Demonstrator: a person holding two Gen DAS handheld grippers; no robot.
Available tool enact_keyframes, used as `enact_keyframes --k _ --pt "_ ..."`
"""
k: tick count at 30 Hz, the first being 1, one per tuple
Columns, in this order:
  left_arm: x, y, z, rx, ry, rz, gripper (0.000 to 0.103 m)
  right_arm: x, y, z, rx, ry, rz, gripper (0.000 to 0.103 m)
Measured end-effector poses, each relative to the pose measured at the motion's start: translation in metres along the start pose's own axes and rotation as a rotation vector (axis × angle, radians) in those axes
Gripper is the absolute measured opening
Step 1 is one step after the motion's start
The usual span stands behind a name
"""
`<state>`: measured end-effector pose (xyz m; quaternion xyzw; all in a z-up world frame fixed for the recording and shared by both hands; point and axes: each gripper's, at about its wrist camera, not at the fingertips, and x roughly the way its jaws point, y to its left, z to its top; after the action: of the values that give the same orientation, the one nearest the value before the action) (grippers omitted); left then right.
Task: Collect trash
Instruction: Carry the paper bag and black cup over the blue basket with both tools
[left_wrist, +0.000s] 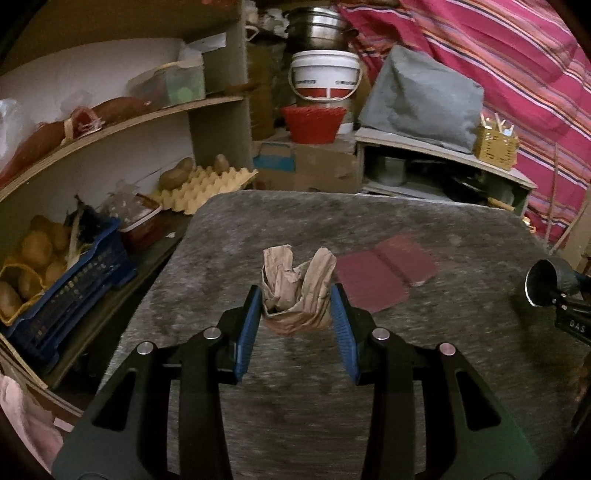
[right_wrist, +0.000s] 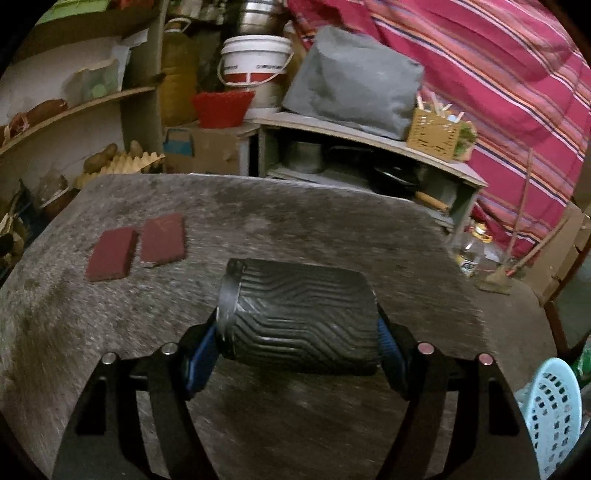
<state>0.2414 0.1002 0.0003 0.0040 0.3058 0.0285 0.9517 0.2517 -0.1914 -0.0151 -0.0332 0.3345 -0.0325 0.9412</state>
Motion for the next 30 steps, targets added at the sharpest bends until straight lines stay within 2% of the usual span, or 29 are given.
enact_keyframes --k 6,16,30 --pt "-0.012 -0.04 0.002 0.039 -0.025 -0.039 0.038 -0.016 -0.047 -0.011 0.036 0.004 -0.058 0.073" --pt "-0.023 -0.129 -0.002 0.125 -0.031 -0.131 0.038 -0.05 -0.143 -0.04 0.126 0.009 -0.167 0.073" --pt "-0.049 -0.272 -0.019 0.248 -0.036 -0.292 0.037 -0.113 -0.282 -0.108 0.289 0.009 -0.281 0.072"
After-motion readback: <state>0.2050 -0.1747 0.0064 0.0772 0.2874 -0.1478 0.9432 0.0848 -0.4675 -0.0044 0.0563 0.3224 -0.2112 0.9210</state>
